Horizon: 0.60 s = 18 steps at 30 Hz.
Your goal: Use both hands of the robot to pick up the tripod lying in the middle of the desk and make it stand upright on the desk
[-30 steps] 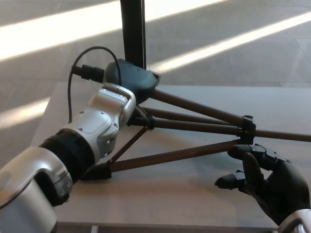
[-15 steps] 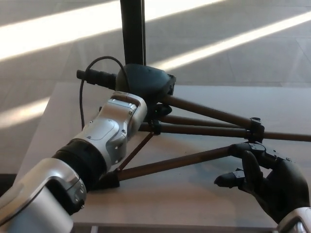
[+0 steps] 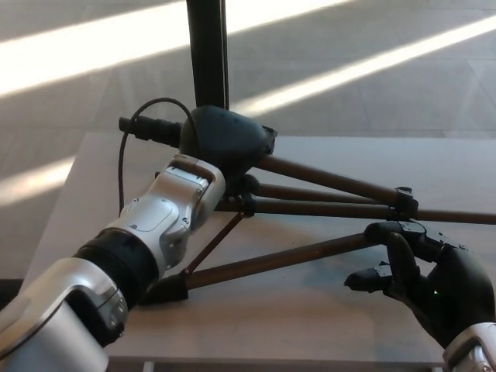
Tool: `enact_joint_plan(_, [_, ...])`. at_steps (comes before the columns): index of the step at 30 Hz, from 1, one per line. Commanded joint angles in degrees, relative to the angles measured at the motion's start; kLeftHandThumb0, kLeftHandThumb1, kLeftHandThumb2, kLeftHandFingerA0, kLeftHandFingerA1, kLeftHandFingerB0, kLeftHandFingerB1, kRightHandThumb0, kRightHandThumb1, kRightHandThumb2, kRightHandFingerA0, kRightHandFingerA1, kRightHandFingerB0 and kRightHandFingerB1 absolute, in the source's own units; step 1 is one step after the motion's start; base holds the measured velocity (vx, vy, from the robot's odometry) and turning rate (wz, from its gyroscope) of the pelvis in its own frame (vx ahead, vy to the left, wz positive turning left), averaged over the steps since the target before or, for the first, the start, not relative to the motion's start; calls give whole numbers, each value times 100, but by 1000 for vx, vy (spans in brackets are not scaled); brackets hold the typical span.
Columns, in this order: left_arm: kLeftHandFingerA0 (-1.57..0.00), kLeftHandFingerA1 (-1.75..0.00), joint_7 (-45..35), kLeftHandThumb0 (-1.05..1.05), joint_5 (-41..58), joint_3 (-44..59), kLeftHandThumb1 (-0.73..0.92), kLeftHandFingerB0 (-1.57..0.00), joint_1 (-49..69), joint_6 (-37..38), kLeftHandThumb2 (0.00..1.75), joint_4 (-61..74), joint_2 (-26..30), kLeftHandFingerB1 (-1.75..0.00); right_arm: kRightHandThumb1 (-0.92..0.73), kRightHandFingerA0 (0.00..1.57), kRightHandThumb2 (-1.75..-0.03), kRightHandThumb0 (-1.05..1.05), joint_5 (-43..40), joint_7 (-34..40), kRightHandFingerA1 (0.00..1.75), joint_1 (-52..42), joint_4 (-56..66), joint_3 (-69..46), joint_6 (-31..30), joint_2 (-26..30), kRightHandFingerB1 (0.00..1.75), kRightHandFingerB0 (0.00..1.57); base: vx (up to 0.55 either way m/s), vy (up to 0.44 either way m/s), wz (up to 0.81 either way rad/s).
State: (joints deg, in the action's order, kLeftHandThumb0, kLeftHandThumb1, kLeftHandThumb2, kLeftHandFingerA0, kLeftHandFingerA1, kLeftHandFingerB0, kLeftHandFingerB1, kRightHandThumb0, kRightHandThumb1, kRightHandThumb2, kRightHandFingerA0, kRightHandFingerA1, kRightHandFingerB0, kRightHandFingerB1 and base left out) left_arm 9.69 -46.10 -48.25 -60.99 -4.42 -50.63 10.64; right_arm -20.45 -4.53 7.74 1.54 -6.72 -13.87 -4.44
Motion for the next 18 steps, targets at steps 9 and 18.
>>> enact_joint_plan(9, [-117,-138,-16,-47,-880,-273,57,-84,105,-422,97,-188,122,-113,-54,128,-61,-105,155,56,70,143,-202,-14,34,37,59,116,0,0,0])
enact_joint_plan(18, [-86,-172,8,-33,-591,132,73,-77,57,-403,64,-288,-34,-129,-44,133,-58,-105,85,265,67,187,-142,146,-711,-79,59,119,0,0,0])
